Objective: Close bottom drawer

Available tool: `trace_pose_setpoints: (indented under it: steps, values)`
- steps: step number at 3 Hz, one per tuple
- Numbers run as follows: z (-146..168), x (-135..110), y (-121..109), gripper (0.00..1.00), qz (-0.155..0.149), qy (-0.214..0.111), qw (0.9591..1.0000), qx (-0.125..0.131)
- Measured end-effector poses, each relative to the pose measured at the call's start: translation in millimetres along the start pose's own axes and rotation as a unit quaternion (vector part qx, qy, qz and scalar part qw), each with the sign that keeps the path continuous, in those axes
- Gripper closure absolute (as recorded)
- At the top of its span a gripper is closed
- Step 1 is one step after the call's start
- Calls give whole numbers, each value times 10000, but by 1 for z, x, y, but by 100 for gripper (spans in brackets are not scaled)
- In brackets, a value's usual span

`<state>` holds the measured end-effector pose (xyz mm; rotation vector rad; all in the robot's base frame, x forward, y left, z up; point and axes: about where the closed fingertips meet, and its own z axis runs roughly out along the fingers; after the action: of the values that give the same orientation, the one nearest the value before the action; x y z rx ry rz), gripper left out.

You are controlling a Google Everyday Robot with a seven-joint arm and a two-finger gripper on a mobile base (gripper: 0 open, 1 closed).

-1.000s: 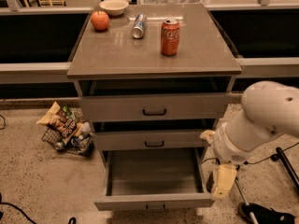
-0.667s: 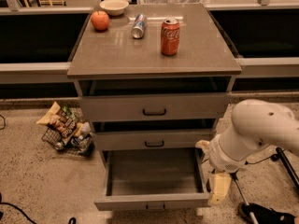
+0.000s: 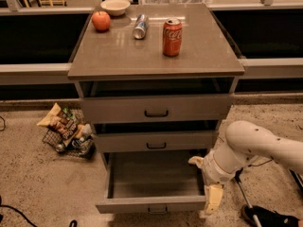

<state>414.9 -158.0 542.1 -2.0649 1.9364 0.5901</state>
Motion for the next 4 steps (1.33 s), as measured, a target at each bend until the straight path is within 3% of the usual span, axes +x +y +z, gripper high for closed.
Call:
trace_pose_setpoints:
  steps: [1, 2, 3, 4]
  values:
    - [0, 0, 0, 0, 0, 0, 10000, 0]
    - [21, 15, -1, 0, 114, -12, 9999, -98]
    - [68, 44, -1, 0, 117, -14, 9997, -218]
    - [116, 71, -3, 0, 140, -238, 9991, -319]
